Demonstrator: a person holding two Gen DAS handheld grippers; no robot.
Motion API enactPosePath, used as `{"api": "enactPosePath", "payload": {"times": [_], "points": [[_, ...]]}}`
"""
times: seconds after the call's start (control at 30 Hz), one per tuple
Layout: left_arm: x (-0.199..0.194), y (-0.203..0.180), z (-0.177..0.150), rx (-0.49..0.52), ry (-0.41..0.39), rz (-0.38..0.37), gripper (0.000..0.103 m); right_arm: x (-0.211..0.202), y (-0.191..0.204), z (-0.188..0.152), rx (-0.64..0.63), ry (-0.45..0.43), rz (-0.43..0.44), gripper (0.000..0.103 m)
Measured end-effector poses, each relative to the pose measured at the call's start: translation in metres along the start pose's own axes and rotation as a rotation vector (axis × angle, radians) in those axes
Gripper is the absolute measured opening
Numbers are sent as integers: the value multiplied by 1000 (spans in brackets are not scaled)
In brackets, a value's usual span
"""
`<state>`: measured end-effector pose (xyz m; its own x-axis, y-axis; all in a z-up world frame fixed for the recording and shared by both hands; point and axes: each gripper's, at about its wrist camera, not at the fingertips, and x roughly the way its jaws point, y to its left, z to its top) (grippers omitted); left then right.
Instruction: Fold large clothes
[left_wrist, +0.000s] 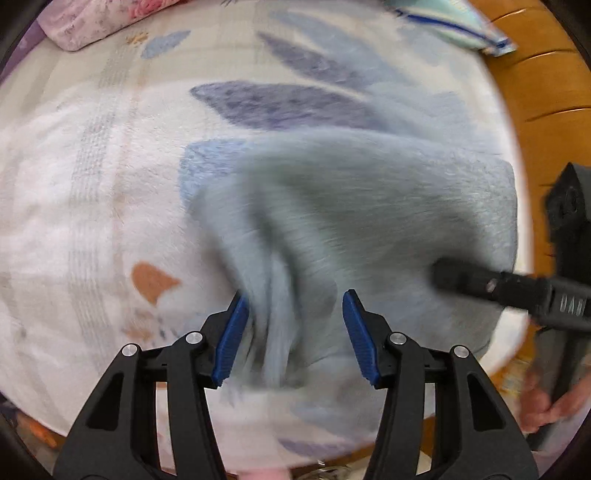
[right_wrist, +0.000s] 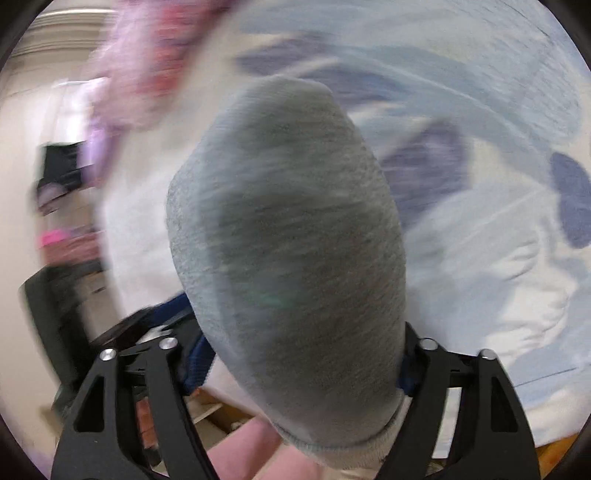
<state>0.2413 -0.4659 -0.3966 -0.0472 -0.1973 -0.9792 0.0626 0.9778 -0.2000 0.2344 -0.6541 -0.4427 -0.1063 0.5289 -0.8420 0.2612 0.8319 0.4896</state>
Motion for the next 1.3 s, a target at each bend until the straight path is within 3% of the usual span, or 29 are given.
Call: {"api": "enactPosePath", "payload": {"times": [0.07, 0.1, 0.17, 0.27, 0.43, 0.6, 0.67, 0.73, 0.83, 0.93, 1.03, 1.17, 1.3], "points": [[15, 5, 7, 7, 28, 85, 61, 4, -25, 9, 86, -10, -107, 82], [14, 11, 7, 7, 29, 119, 64, -1, -32, 7, 112, -36, -119, 84], [0, 24, 5, -1, 2, 136, 78, -21, -38, -6, 147, -100, -159, 86], [-40, 41, -3, 16, -45, 138, 86, -65, -24, -43, 163, -201, -273, 89], [-135, 61, -29, 70, -204, 138, 90, -140, 42, -131, 148, -399, -381, 89], [-227, 88, -73, 203, -364, 140, 90, -178, 133, -225, 191, -579, -400, 89], [-260, 101, -98, 264, -430, 160, 91, -178, 166, -251, 225, -640, -379, 89], [-287, 119, -123, 323, -470, 109, 93, -178, 205, -292, 288, -714, -342, 89], [-318, 143, -157, 418, -473, 2, 95, -169, 257, -341, 346, -799, -374, 90], [-338, 165, -184, 455, -474, -84, 98, -157, 298, -377, 367, -866, -463, 94], [-349, 172, -207, 499, -486, -62, 98, -142, 324, -395, 363, -870, -529, 94], [-362, 177, -231, 541, -554, -38, 98, -123, 337, -410, 351, -880, -480, 94], [-371, 176, -234, 552, -598, -36, 98, -120, 345, -412, 341, -876, -528, 94]]}}
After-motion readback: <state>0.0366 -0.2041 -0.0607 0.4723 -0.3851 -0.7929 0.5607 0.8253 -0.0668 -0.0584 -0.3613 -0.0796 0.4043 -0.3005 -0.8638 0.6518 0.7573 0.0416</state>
